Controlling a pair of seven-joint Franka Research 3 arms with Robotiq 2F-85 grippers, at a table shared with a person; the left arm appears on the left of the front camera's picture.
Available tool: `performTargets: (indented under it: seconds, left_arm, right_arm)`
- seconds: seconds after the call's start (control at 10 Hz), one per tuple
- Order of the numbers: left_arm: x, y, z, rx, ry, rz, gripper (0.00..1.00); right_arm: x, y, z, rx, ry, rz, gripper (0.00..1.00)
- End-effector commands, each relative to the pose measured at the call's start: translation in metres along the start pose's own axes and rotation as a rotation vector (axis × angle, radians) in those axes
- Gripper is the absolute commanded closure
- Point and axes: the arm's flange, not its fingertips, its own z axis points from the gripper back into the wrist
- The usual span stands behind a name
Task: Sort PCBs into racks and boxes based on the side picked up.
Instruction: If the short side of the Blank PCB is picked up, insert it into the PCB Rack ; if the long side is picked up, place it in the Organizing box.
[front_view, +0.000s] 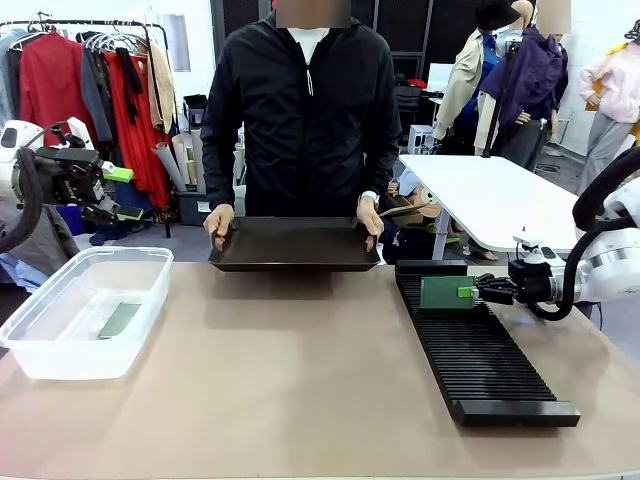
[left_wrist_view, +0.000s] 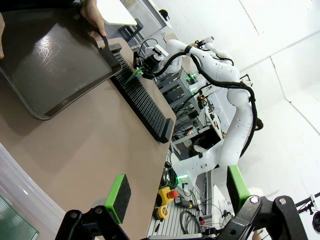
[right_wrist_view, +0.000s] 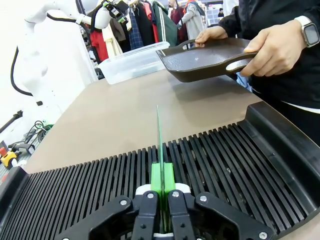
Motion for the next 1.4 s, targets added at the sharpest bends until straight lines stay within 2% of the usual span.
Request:
performTargets:
  seconds: [0.0, 0.1, 0.5, 1.2, 1.3]
  left_arm:
    - [0.0, -0.002, 0.001, -0.003, -0.009, -0.004, 0.0]
    - [0.0, -0.002, 0.001, -0.003, -0.009, -0.004, 0.0]
    - [0.0, -0.002, 0.001, -0.003, -0.009, -0.004, 0.0]
    - [0.0, -0.002, 0.001, -0.003, -0.009, -0.004, 0.0]
    - [0.0, -0.002, 0.001, -0.003, -0.009, -0.004, 0.0]
  right_arm:
    - [-0.01, -0.006, 0.005, -0.037, 0.054, 0.003, 0.92]
    - [-0.01, -0.006, 0.005, -0.037, 0.051, -0.001, 0.78]
    - [-0.001, -0.002, 0.006, -0.035, 0.055, -0.014, 0.01]
    - [0.021, 0.003, 0.008, -0.037, 0.042, -0.016, 0.0]
    - [0.022, 0.003, 0.007, -0.059, 0.042, -0.064, 0.0]
